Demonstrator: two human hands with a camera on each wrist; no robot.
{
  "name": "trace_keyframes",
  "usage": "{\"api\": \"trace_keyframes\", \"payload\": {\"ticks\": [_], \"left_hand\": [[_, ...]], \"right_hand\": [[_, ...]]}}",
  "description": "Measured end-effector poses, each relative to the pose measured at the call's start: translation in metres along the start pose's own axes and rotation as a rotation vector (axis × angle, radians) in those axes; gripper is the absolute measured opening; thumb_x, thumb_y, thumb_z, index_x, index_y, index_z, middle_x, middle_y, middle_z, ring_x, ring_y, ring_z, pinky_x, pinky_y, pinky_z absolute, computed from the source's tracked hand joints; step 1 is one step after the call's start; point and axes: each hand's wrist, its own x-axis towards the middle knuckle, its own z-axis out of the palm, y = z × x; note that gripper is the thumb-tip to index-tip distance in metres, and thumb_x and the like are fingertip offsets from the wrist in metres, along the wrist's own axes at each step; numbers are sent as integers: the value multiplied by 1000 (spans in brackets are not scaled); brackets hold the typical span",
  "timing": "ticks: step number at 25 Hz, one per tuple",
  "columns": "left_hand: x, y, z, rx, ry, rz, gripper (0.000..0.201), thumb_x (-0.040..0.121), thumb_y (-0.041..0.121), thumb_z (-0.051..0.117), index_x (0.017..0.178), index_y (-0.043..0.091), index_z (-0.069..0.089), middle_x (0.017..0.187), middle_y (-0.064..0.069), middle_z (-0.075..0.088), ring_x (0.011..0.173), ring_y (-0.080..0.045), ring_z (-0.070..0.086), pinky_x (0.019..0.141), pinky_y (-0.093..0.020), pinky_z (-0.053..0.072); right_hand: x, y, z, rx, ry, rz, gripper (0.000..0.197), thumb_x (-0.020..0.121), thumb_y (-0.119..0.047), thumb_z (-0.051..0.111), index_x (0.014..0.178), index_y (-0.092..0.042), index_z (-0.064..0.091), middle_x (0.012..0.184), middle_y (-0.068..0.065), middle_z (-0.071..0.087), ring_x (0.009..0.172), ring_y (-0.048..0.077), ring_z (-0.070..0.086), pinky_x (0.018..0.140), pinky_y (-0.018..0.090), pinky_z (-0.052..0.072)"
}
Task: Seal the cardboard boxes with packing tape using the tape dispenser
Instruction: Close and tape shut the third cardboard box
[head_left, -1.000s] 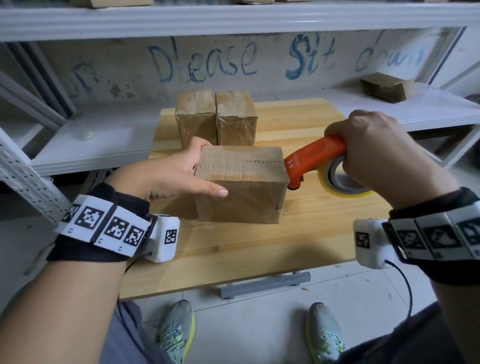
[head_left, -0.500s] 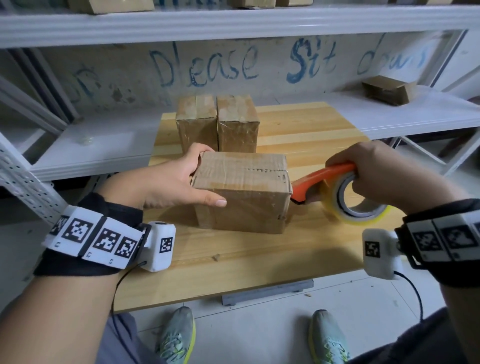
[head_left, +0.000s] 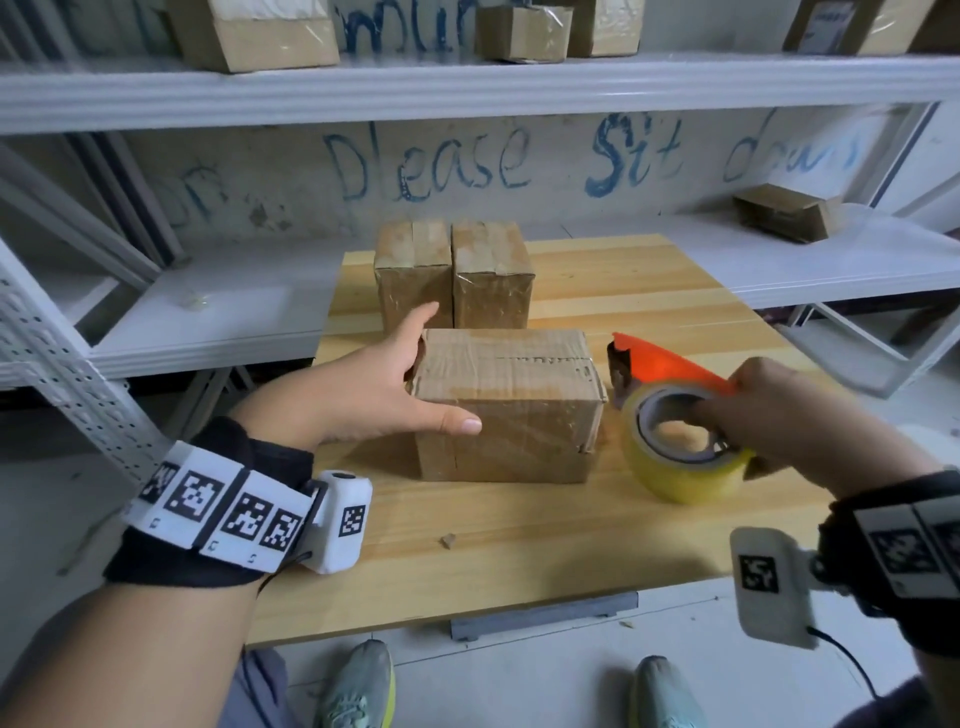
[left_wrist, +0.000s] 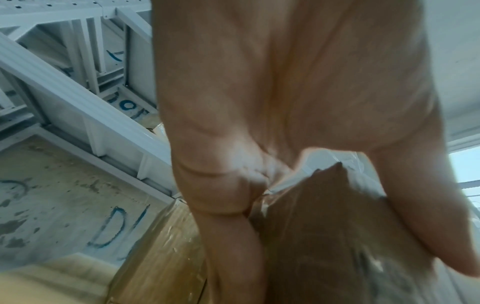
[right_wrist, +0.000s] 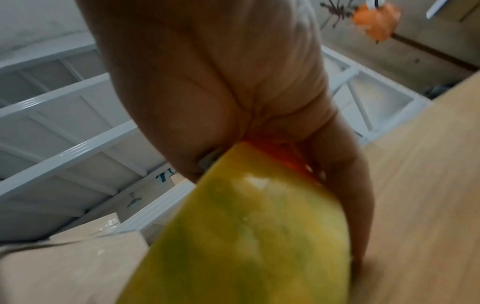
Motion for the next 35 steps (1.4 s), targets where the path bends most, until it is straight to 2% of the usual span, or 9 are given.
{"api": "trace_keyframes", "payload": {"ticks": [4,8,10,11,13,21,27,31,35], "left_hand": [[-5,10,4,-112,-32,-12,115,77,67,68,155,47,-15,149,23,33,139,-1,30,109,-25,25],[-1,18,12,-227,216,-175,88,87,83,27,159,41,-2,166,12,15,152,-19,19,118,-47,20],[5,20,16,-304,304,-235,88,89,80,33,159,32,14,163,4,28,149,-23,29,115,-48,26],[7,20,19,-353,295,-254,90,86,81,38,157,28,22,163,2,29,147,-23,31,114,-48,28],[8,24,26,-389,247,-294,93,85,81,44,155,22,27,164,0,27,148,-24,30,112,-46,29],[12,24,38,-429,324,-294,76,96,63,50,147,9,36,141,-2,49,131,-23,43,98,-36,33],[12,23,35,-380,291,-294,66,104,55,37,151,9,32,158,-8,35,144,-27,34,102,-37,31],[15,8,27,-502,244,-287,69,101,62,33,155,18,29,163,-4,28,149,-24,30,118,-44,25],[16,-2,30,-642,247,-229,95,74,81,42,150,25,39,156,-2,44,142,-21,43,119,-50,30]], "right_hand": [[-13,-16,13,-167,-47,-21,40,76,-37,75,68,0,61,57,9,59,50,24,52,50,30,43],[-26,-33,8,-115,57,-141,32,84,-15,59,112,-1,61,95,16,69,80,27,65,63,31,55],[-37,-48,8,66,200,-221,25,89,-14,51,113,-12,57,76,-2,61,64,8,53,50,12,39],[-43,-59,13,142,198,-244,11,92,-19,49,101,-16,54,65,-7,52,56,5,46,42,10,32],[-51,-76,31,252,60,-254,30,96,-37,49,80,-12,53,59,-4,49,52,12,44,35,11,29],[-40,-88,84,339,182,-263,53,87,-64,56,98,-12,58,83,1,63,76,20,60,63,34,50],[-31,-86,82,366,231,-276,35,100,-40,50,86,-9,60,71,2,57,62,15,52,44,12,35],[-24,-80,71,421,157,-277,38,103,-32,46,86,-8,70,68,4,62,58,20,55,50,31,49],[-26,-78,69,456,98,-254,41,103,-32,44,85,-6,70,67,5,59,59,22,54,56,48,54]]}}
